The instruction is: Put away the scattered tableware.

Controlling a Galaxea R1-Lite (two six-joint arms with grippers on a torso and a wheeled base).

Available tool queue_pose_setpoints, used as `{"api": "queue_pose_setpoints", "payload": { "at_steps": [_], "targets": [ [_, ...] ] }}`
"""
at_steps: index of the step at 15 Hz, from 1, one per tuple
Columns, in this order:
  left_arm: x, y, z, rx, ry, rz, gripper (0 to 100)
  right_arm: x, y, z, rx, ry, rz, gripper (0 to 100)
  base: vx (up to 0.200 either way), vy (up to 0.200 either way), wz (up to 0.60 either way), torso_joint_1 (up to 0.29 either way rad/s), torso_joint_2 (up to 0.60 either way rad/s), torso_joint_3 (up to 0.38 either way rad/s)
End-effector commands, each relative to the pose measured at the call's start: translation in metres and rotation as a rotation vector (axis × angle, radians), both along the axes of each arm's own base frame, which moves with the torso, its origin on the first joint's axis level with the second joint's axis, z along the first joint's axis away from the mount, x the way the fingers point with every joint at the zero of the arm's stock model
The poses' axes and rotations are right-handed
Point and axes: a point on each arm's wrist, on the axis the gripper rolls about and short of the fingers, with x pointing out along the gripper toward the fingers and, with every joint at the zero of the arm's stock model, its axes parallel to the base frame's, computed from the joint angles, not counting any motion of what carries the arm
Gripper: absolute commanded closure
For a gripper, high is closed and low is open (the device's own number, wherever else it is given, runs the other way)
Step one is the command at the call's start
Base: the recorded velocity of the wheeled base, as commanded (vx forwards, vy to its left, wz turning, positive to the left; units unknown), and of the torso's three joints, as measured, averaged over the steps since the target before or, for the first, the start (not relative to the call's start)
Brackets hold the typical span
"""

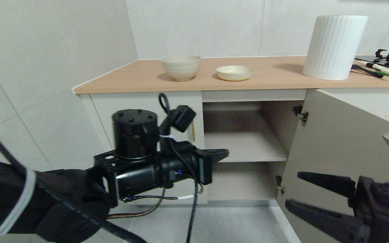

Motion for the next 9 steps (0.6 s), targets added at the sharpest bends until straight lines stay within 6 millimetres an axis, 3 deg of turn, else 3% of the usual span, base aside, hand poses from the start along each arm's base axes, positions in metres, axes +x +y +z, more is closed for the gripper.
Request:
{"api": "queue_pose_setpoints", "payload": {
  "at_steps": [1, 3, 7, 8, 9],
  "targets": [
    [-0.022, 0.074, 0.024, -0.016, -0.081, 0.168, 100, 0.033, 0.006, 0.017, -0.047, 0.041, -0.101, 0, 0.0, 0.0, 0.0, 0.0, 0.0, 0.0],
    [-0.037, 0.113, 0.029, -0.008, -0.086, 0.286, 100, 0.062, 0.013, 0.036, -0.079, 0.076, -0.155, 0, 0.0, 0.0, 0.0, 0.0, 0.0, 0.0],
    [-0.062, 0.146, 0.047, 0.008, -0.069, 0.4, 100, 0.09, 0.033, 0.045, -0.173, 0.047, -0.26, 0, 0.0, 0.0, 0.0, 0.0, 0.0, 0.0],
    [-0.064, 0.149, 0.051, 0.008, -0.07, 0.409, 0, 0.087, 0.034, 0.044, -0.192, 0.063, -0.259, 0, 0.0, 0.0, 0.0, 0.0, 0.0, 0.0],
    [-0.064, 0.154, 0.054, 0.01, -0.068, 0.432, 0, 0.086, 0.034, 0.041, -0.205, 0.082, -0.252, 0, 0.0, 0.0, 0.0, 0.0, 0.0, 0.0]
  ]
}}
